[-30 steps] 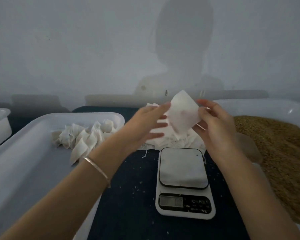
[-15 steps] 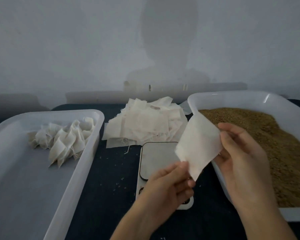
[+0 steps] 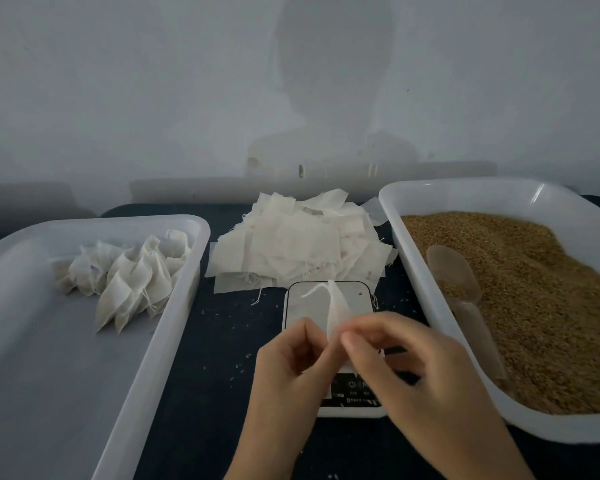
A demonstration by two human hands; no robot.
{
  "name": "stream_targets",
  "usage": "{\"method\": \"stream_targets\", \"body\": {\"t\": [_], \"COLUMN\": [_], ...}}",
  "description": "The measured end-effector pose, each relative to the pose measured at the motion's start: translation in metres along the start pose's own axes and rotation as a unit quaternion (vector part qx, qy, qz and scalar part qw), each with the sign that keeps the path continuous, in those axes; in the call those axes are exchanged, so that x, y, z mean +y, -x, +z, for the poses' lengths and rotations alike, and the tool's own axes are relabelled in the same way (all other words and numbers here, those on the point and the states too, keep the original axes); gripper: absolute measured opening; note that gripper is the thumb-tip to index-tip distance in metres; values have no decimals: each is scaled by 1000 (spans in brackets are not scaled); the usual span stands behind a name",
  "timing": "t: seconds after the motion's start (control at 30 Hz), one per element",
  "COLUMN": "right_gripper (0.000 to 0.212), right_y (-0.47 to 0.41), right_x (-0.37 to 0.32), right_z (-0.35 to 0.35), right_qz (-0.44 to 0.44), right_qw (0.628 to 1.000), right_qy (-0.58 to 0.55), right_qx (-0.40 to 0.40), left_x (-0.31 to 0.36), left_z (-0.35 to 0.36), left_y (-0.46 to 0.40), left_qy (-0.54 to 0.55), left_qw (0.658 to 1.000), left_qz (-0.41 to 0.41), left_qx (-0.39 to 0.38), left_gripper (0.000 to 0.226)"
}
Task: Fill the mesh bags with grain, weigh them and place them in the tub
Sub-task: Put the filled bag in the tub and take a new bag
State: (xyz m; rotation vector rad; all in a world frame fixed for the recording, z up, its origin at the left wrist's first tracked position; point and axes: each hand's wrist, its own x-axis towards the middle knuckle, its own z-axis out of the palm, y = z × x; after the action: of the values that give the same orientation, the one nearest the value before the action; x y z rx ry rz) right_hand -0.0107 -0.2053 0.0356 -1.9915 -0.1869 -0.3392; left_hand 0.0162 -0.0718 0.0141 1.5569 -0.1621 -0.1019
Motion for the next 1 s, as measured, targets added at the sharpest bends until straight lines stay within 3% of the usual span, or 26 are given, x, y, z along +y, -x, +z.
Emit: {"method": "stream_targets", "body": {"t": [0.23, 0.37, 0.47, 0.53, 0.57, 0.73, 0.83, 1.0], "right_gripper": [12, 10, 29, 21, 12, 7, 14, 10], "right_y": [0, -1, -3, -5, -5, -7, -6, -2], "right_x": [6, 10, 12, 14, 16, 20, 24, 29], "right_z": [2, 3, 2, 2, 3, 4, 5, 12], "right_qz": [72, 121, 183, 206, 208, 215, 211, 162], "right_qw": [997, 987, 960, 951, 951, 953, 963, 986], "right_qy": [-10, -90, -198, -218, -213, -194, -138, -35], "right_qx": [-24, -54, -77, -80, -83, -89, -90, 11], "left_x": [3, 5, 6, 3, 2, 0, -1, -6], "left_z": [-8, -12, -16, -17, -17, -17, -16, -8], "left_y": [3, 0, -3, -4, -4, -3, -3, -2], "left_qy": [-181, -150, -78, -58, -58, -48, -57, -194], "left_qw": [980, 979, 982, 981, 981, 986, 990, 979], "left_qz": [55, 57, 50, 51, 49, 30, 10, 40], "left_qx": [-67, -125, -166, -179, -180, -155, -126, -47], "left_gripper": [3, 15, 11, 17, 18, 25, 25, 21]}}
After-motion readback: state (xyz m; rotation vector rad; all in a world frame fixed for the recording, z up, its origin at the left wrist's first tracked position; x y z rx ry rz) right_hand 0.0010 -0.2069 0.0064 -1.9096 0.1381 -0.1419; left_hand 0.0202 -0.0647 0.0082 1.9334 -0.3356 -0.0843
